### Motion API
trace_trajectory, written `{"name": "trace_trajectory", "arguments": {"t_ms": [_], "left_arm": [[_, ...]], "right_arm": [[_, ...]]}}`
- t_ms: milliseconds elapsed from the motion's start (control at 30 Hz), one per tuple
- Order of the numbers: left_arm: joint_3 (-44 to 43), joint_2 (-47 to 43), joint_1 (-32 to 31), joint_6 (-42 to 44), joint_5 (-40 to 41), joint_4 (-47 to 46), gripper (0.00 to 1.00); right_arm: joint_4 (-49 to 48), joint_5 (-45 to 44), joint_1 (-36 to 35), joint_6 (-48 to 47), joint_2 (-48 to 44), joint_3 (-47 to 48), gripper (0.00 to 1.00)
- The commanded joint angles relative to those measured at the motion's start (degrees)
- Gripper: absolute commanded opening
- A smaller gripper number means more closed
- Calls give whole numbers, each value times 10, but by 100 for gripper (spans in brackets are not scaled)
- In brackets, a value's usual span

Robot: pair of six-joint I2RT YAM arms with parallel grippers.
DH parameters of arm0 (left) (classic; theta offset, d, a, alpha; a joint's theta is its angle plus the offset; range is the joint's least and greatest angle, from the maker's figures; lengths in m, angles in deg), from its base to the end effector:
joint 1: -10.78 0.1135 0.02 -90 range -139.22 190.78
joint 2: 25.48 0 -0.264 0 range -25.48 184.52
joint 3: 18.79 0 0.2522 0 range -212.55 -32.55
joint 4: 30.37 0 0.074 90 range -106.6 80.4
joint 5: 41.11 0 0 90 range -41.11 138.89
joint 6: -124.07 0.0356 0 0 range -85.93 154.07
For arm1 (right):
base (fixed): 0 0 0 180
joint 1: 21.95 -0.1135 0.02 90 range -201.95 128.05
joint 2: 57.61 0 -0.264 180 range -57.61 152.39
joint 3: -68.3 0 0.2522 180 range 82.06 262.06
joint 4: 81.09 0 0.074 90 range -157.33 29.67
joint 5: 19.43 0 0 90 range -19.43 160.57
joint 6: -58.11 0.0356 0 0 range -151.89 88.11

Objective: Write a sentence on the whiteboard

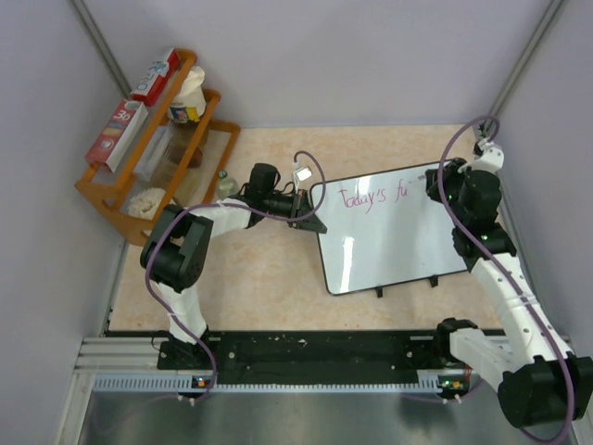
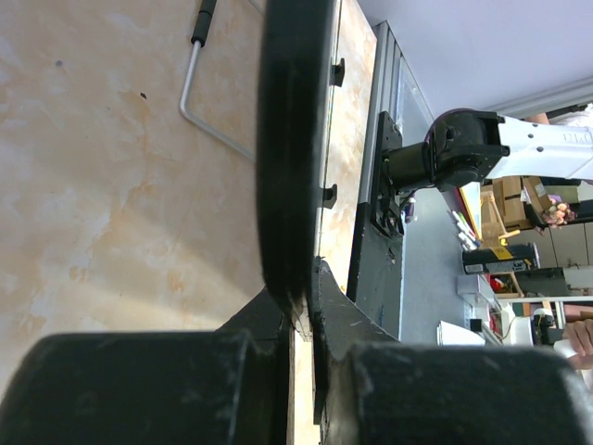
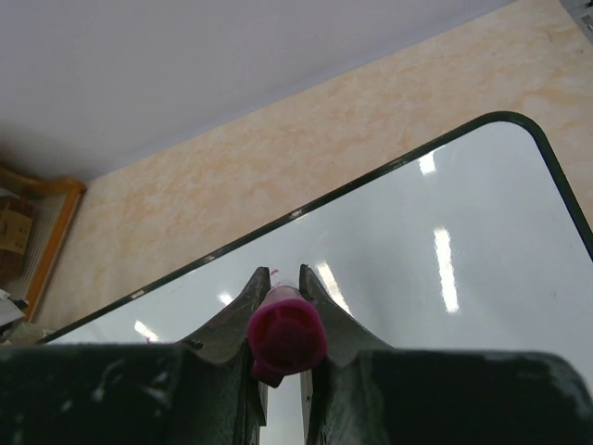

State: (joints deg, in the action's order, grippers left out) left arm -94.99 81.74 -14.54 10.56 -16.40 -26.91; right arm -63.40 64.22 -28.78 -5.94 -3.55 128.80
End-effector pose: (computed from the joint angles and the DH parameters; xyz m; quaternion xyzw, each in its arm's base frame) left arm 0.3365 -0.1950 0.1854 0.2630 0.7411 -0.5968 0.1598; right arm 0.2218 0.0226 0.3342 0.1628 0.7553 0.1377 0.6198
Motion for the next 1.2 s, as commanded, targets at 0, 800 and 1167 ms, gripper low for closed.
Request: {"name": "trace_trajectory", "arguments": {"t_ms": [0, 800, 1167], "left_arm": [[21, -13, -12, 61, -8, 37, 0], [21, -15, -12, 62, -9, 38, 0], [21, -15, -12, 62, -8, 38, 0]], "right_arm": [[-30, -13, 7, -5, 12, 42, 0], [-32, -16, 7, -7, 39, 0, 0], [-17, -7, 7, -9, 9, -47, 0]]}}
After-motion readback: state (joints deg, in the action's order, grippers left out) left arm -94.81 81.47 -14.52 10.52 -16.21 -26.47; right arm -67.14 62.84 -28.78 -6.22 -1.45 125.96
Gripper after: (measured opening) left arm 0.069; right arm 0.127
